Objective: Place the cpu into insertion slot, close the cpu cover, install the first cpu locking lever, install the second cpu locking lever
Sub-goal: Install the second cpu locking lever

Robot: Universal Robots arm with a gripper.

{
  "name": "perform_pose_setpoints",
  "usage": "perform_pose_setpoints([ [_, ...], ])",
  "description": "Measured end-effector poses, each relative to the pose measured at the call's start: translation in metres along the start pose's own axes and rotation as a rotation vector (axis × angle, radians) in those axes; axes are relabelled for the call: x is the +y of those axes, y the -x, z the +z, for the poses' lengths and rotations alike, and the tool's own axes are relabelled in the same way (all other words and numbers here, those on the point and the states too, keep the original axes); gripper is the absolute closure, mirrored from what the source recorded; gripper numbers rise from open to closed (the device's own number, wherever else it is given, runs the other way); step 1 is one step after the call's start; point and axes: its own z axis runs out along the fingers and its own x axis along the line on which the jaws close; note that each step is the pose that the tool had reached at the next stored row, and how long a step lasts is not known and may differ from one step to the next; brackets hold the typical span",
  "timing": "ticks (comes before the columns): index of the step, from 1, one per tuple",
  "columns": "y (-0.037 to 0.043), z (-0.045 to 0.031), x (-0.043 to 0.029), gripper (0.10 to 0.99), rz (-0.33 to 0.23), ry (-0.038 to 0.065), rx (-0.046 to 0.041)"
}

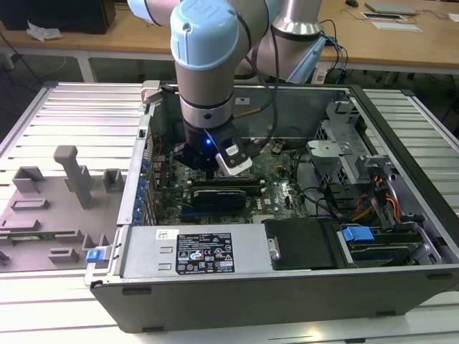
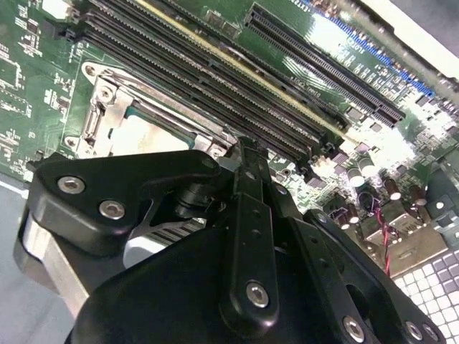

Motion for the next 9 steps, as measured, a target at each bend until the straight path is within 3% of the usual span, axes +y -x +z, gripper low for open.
perform_pose_setpoints([
  [1, 0.0000, -0.0005, -0.0027, 0.980, 0.001, 0.018, -0.0005],
  [5, -0.0003, 0.0037, -0.0037, 0.980, 0.002, 0.050, -0.0013],
  [9, -0.0009, 0.0082, -0.0046, 0.980, 0.003, 0.067, -0.0017],
])
